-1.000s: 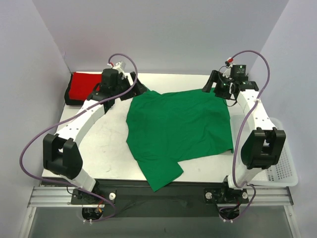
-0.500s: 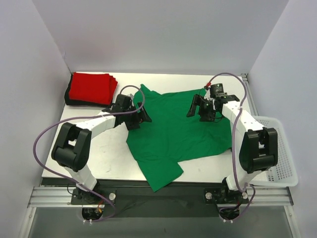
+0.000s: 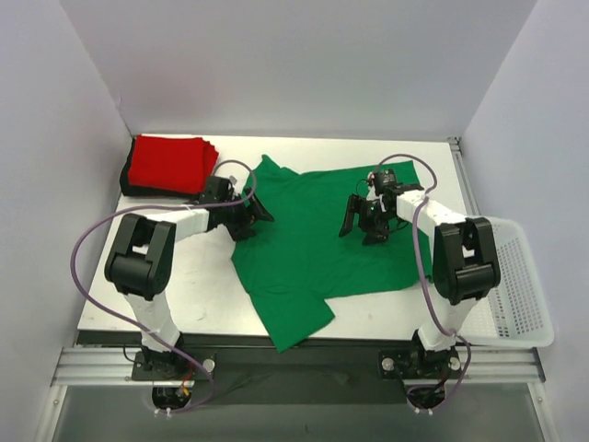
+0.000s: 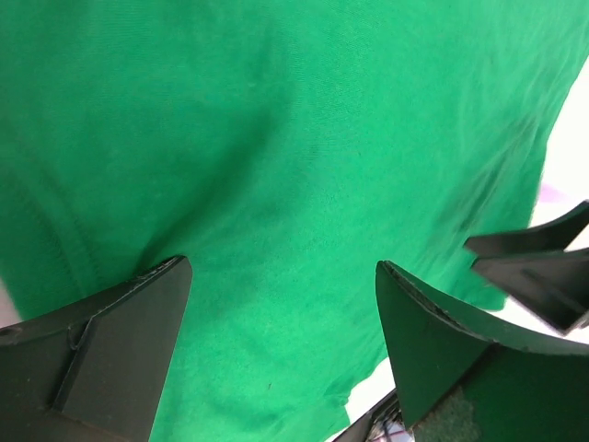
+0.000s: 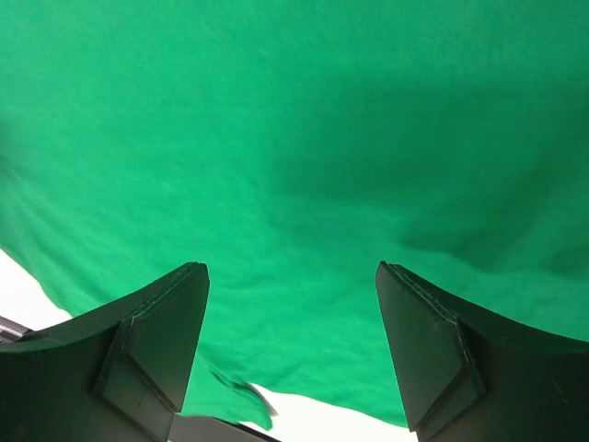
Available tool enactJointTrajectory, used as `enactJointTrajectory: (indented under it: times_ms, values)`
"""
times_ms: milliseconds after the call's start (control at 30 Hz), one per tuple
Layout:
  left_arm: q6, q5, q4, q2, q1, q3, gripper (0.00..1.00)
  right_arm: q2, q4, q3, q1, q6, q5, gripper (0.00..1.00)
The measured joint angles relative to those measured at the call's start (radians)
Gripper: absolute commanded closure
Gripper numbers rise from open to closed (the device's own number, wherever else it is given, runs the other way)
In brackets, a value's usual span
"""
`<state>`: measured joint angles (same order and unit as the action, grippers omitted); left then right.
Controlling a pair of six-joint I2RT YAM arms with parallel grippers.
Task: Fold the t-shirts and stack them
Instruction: Flatten out the tshirt
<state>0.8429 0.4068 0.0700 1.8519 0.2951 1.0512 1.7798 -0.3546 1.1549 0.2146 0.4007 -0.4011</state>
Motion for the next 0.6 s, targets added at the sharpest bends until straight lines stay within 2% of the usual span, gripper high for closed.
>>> enactJointTrajectory:
  times_ms: [100, 233, 600]
  values:
    - [-0.021, 0.014, 0.017, 0.026, -0.045, 0.037, 0.07, 0.021, 0.002, 0.0, 0.01, 0.003, 0.0, 0.25]
    - [-0.076, 0.013, 0.075, 0.104, -0.082, 0.164, 0.07, 0.074, 0.002, 0.017, 0.025, 0.016, 0.0, 0.26]
    - [-0.22, -0.023, 0.276, 0.298, -0.137, 0.512, 0.07, 0.243, -0.042, 0.255, 0.109, 0.056, -0.001, 0.26]
